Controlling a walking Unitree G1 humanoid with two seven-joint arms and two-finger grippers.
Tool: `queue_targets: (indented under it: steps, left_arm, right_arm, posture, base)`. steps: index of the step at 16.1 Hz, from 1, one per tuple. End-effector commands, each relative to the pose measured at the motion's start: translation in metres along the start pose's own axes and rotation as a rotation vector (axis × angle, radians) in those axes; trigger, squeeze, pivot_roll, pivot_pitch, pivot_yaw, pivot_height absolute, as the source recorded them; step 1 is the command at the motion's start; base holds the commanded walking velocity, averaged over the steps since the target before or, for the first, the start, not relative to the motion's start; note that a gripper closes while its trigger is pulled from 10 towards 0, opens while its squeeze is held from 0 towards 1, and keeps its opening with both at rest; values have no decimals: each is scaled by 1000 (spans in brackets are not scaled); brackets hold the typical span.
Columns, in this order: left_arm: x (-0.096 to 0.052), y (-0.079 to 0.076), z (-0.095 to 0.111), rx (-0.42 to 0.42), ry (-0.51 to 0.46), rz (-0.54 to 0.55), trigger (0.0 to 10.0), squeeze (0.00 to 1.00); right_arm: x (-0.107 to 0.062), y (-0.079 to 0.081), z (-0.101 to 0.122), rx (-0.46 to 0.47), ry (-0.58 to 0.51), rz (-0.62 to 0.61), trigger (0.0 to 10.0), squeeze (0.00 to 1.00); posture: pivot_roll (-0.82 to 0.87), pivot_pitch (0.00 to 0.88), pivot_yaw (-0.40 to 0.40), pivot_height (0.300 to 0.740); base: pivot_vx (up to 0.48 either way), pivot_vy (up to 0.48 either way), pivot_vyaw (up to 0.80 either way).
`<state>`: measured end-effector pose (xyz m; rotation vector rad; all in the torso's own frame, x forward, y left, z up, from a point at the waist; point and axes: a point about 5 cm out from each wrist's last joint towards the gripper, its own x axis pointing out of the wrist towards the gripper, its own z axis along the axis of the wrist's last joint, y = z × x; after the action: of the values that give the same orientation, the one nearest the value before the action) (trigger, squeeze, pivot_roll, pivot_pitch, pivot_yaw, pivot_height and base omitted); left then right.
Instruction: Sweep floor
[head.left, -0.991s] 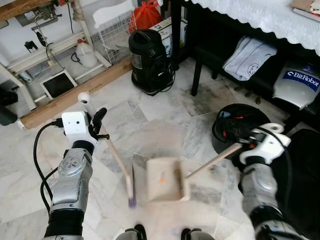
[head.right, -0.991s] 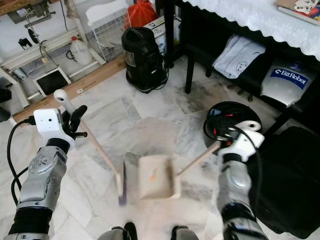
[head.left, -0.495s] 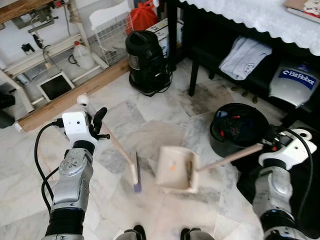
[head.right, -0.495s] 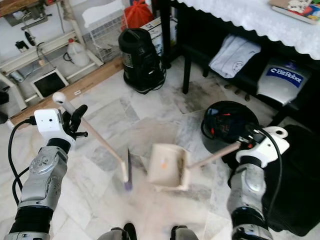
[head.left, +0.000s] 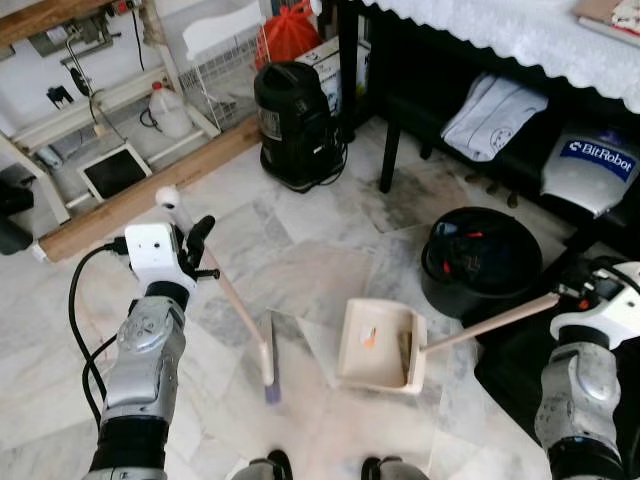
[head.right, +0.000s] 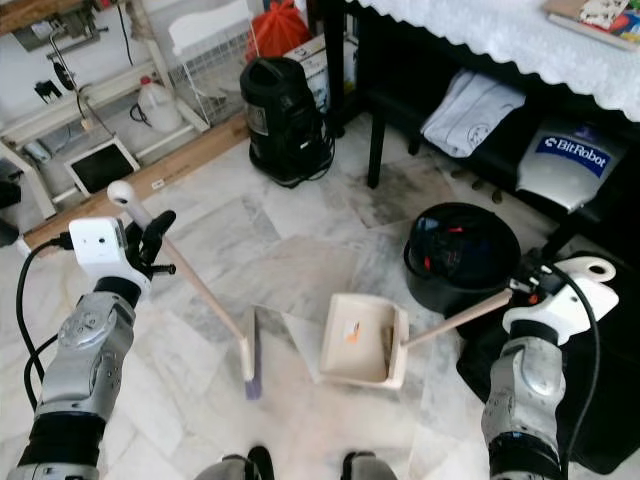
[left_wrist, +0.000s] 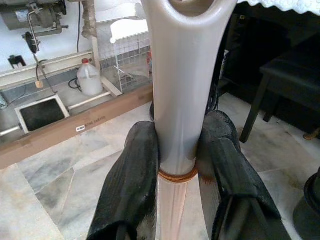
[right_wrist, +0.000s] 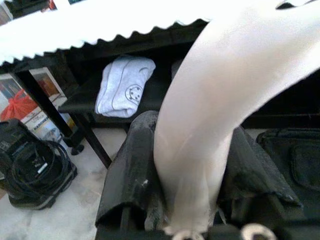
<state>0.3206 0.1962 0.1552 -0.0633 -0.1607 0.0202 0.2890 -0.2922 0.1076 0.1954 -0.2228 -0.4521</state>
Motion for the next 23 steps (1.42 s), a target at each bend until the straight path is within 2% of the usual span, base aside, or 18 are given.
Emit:
queue_targets:
  steps: [1,4,7,10,12,13,15,19,20,23]
  left_arm:
    - [2,4,7,10,-40,5,10000,0]
    - [3,3,7,7,-37,-3,10000,0]
    - [4,-1,5,7,-32,-21,10000,0]
    - [5,-1,5,7,-31,-21,10000,0]
    - [6,-3,4,5,-28,-28,10000,0]
    - [6,-4,3,5,-27,-29,10000,0]
    - [4,-5,2,-1,-24,-27,10000,0]
    - [2,-3,1,3,-29,-17,10000,0]
    - [-1,0,2,8,-36,-8,10000,0]
    - [-7,6,7,20,-57,17,10000,0]
  right_arm:
    - [-6,-3,12,25,-53,-15,10000,0]
    - [-20,-3,25,65,-77,-27,10000,0]
    - [-41,10,40,114,-89,4,10000,0]
    - [-47,13,44,128,-80,22,10000,0]
    - [-49,31,55,152,-93,89,10000,0]
    - [-49,34,56,155,-96,97,10000,0]
    - [-49,63,64,148,-109,210,10000,0]
    - [-44,84,73,143,-126,277,10000,0]
    - [-42,95,74,128,-120,317,10000,0]
    - [-39,108,67,139,-89,340,10000,0]
  posture:
    - [-127,201,91,740]
    - [-137,202,94,740]
    - [-141,201,99,740]
    - [-145,201,101,740]
    - [-160,203,99,740]
    - [-160,203,99,740]
    - [-158,201,92,740]
    - [-159,188,77,740]
    - [-154,175,69,740]
    - [-117,138,70,740]
  base:
    - [0,0,0]
    - [0,0,0]
    - [0,0,0]
    - [0,0,0]
    - [0,0,0]
    - [0,0,0]
    - [0,0,0]
    - [0,0,0]
    - [0,0,0]
    - [0,0,0]
